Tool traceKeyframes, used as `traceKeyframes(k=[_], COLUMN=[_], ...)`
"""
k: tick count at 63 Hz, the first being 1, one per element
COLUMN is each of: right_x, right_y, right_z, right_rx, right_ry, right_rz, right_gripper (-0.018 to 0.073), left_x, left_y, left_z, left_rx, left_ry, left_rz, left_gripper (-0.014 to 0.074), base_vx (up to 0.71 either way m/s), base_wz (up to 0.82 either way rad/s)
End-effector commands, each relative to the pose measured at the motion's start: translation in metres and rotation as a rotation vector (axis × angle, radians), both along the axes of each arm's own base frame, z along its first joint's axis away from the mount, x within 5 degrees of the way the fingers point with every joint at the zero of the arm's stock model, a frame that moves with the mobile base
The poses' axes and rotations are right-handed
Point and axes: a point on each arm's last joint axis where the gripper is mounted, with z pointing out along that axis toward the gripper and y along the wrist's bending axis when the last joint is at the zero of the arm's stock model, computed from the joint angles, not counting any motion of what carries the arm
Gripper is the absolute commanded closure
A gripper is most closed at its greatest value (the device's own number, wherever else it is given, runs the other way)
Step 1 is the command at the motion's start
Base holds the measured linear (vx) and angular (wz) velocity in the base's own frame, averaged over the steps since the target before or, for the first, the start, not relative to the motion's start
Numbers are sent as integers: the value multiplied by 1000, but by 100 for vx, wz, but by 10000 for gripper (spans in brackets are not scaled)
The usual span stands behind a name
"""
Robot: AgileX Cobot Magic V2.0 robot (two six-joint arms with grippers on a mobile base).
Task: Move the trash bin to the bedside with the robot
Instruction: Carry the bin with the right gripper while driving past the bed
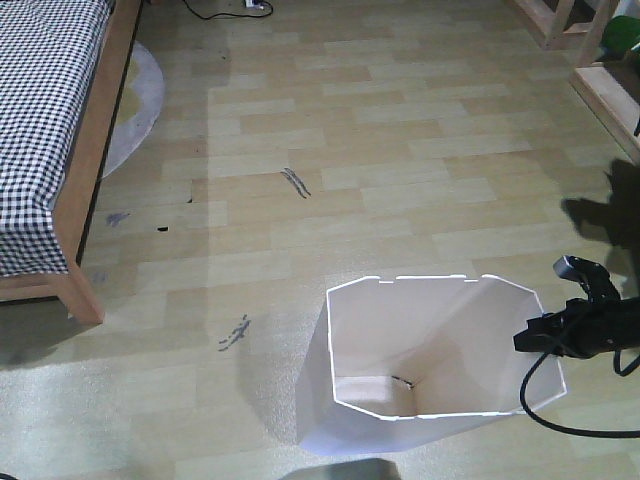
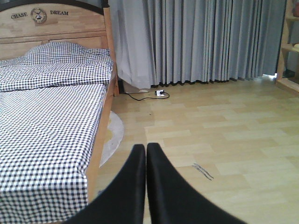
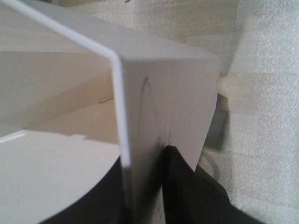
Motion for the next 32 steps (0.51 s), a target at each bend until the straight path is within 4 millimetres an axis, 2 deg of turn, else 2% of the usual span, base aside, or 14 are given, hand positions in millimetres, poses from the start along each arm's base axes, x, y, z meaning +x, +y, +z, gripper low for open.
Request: traceKeyframes(k=[1, 32], right_x=[10, 10], right_y=[12, 12], right_z=[35, 35], right_rx=[221, 221], right_ry=[-97, -97], right_rz=[-3, -3], right_gripper=[564, 564], left_x=[-1, -1], left_y=[-1, -1], left_z=[15, 15], left_rx=[2, 2], left_ry=[-103, -103], left_rz=[-8, -8], left_gripper=[603, 603], base_vx=[23, 23], base_wz=[0, 4])
